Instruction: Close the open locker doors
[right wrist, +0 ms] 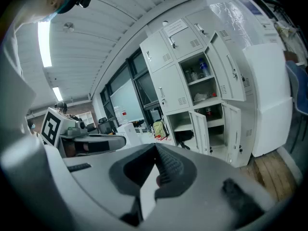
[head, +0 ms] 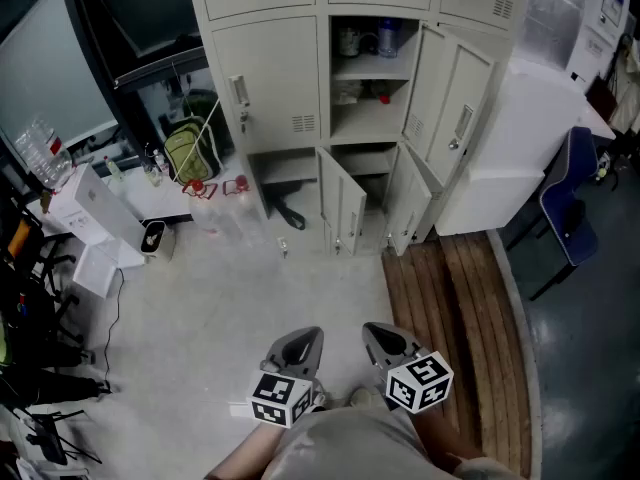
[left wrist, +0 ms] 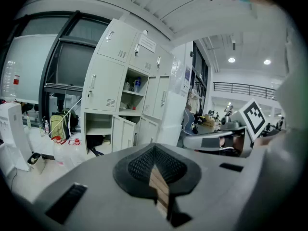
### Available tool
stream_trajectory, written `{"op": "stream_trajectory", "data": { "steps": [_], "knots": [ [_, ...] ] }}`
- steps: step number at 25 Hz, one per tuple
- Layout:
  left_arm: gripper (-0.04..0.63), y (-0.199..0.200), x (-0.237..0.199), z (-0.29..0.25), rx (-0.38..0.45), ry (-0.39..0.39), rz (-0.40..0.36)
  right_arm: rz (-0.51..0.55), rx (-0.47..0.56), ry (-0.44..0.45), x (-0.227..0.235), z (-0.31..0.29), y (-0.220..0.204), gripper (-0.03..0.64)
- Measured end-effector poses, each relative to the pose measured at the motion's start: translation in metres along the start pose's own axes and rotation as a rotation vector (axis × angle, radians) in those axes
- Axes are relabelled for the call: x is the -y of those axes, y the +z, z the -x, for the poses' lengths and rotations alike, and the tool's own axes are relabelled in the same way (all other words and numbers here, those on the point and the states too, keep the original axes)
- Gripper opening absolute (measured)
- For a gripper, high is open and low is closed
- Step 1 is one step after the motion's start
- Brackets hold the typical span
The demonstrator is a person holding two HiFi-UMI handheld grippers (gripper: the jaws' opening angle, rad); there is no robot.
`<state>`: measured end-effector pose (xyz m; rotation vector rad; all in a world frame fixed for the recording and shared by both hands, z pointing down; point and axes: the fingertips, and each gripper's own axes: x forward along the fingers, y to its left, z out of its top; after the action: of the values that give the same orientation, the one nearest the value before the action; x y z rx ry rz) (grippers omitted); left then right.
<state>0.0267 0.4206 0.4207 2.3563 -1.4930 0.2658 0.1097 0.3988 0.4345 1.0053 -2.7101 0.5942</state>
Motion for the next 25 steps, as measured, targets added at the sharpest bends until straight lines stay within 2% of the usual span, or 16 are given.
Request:
{"op": "stream_trajectory", "data": {
  "steps": [15, 25],
  "knots": [
    [0.014, -0.003, 0.002, 0.002, -0.008, -0.015, 0.000, -0.003, -0.011, -0.006, -0.001, -0.001, -0.004, 0.028],
    [0.014, -0.005, -0.022, 0.009, -0.011, -0.022, 0.018, -0.025, -0.009, -0.016, -0.011, -0.022, -0.001, 0.028]
  ]
}}
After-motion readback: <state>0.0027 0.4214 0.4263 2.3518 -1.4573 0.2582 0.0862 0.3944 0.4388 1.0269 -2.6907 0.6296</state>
